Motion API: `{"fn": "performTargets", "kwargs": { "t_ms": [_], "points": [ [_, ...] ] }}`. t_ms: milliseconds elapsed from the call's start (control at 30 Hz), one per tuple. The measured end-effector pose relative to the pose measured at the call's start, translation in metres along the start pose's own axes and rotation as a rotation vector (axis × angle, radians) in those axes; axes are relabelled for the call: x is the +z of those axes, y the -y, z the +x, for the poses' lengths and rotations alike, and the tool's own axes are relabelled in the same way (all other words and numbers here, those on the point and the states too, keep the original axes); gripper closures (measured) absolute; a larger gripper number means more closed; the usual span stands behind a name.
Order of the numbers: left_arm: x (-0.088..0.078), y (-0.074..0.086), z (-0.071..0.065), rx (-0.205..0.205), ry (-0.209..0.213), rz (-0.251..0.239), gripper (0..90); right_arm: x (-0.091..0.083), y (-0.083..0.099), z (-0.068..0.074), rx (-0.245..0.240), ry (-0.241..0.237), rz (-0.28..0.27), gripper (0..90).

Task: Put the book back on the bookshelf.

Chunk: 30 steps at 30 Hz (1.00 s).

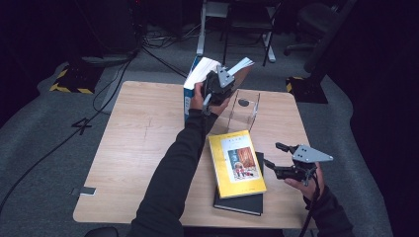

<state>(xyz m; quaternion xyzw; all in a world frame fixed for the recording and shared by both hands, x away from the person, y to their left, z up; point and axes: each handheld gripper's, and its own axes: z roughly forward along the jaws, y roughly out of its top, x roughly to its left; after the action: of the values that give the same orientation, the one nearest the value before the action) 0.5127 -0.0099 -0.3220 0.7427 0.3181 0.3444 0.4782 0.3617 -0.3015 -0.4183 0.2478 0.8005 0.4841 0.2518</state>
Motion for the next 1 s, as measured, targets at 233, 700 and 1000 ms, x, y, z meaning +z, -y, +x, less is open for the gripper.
{"fn": "performTargets", "kwargs": {
  "t_ms": [233, 700, 1000],
  "points": [
    [0.019, 0.010, -0.002, -0.019, -0.012, 0.024, 73.4, -0.001, 0.001, -0.003, 0.003, -0.002, -0.005, 25.6],
    [0.028, 0.025, 0.000, -0.070, -0.035, -0.027, 73.2, -0.001, 0.001, -0.003, 0.002, -0.007, -0.006, 25.7],
    [0.025, 0.035, 0.003, -0.095, -0.049, -0.028, 72.8, -0.002, 0.001, -0.004, 0.005, -0.007, -0.010, 25.8]
  ]
}}
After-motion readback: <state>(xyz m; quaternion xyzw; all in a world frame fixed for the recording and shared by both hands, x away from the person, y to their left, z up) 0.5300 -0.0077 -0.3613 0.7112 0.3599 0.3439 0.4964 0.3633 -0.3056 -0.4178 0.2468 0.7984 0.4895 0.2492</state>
